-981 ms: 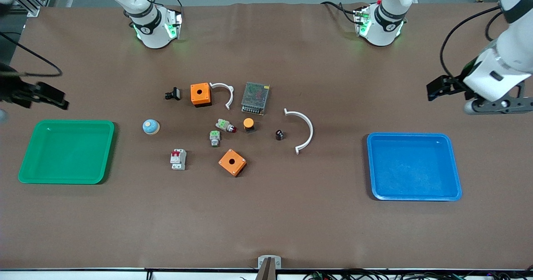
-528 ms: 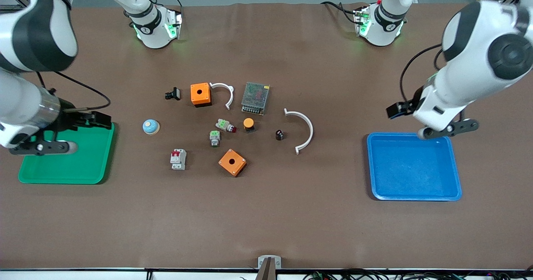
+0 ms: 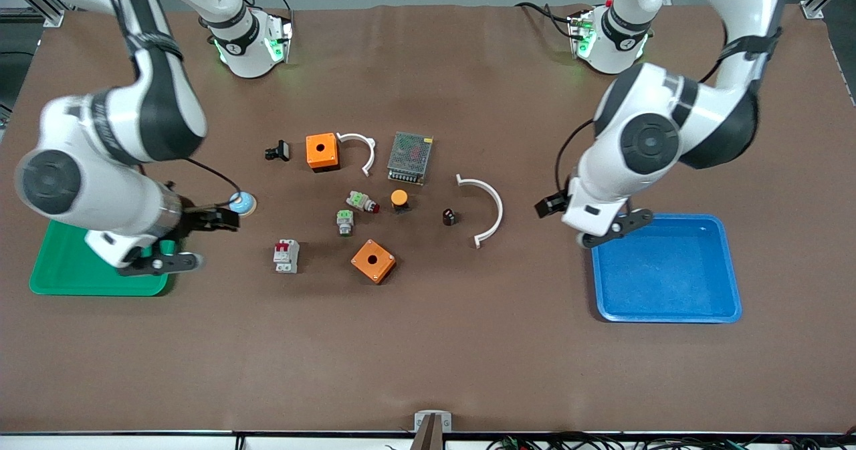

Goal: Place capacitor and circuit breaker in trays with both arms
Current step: 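Reach the right gripper toward the circuit breaker while the left gripper reaches the capacitor, then grasp the breaker with the right gripper while the left gripper grasps the capacitor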

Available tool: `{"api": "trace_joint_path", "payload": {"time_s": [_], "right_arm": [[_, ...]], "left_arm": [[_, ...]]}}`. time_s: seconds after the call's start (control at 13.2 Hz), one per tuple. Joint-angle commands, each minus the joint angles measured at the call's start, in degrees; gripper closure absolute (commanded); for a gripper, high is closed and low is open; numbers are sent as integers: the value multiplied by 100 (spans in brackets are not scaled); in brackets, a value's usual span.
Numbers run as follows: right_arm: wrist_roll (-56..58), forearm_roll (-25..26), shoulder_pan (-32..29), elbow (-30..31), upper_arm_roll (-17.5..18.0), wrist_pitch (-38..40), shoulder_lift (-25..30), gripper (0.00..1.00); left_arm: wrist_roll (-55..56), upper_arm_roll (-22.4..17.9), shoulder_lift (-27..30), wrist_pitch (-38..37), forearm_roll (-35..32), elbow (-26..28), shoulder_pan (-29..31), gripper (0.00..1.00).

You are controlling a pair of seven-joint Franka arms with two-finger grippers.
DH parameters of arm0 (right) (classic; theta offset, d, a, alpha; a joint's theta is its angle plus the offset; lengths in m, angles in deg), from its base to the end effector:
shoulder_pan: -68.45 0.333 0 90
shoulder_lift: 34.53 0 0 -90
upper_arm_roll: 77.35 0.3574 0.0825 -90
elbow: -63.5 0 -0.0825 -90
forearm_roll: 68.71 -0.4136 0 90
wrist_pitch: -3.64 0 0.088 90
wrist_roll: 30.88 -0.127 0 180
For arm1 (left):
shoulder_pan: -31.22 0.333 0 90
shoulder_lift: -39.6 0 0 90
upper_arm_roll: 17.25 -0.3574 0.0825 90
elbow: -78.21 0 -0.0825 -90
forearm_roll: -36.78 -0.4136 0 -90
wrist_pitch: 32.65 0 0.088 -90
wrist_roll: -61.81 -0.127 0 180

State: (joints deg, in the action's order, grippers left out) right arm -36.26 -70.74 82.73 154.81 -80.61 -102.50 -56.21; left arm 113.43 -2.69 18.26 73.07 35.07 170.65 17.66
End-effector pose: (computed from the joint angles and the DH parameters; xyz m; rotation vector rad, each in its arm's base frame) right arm 0.6795 0.1404 0.4128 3.1280 0.1398 -0.1871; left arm 0.6161 -0.3045 0.4135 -3.0357 -0.6328 0.2174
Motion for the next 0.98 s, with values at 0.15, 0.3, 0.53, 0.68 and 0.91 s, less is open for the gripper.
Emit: {"api": "trace_joint_path", "payload": {"time_s": [0.15, 0.3, 0.53, 0.68, 0.91], "right_arm": [[-340, -78, 285, 1283, -16, -1759, -45, 0], [-340, -261, 329, 1284, -16, -1927, -291, 0], [-340, -412, 443, 1398, -25, -2296, -582, 0], [-340, -412, 443, 1390, -25, -2358, -670, 10], [-331, -412, 417, 1381, -25, -2666, -889, 26]], "left_arm": [[1461, -24, -667, 887, 4, -50, -656, 1], [2024, -33, -1002, 1344, 3, -59, -963, 4], [2693, -41, -1494, 1907, -172, -94, -1351, 12], [3036, -76, -1688, 2181, -338, -94, -1570, 17], [3406, -85, -1926, 2584, -445, -130, -1738, 23]]}}
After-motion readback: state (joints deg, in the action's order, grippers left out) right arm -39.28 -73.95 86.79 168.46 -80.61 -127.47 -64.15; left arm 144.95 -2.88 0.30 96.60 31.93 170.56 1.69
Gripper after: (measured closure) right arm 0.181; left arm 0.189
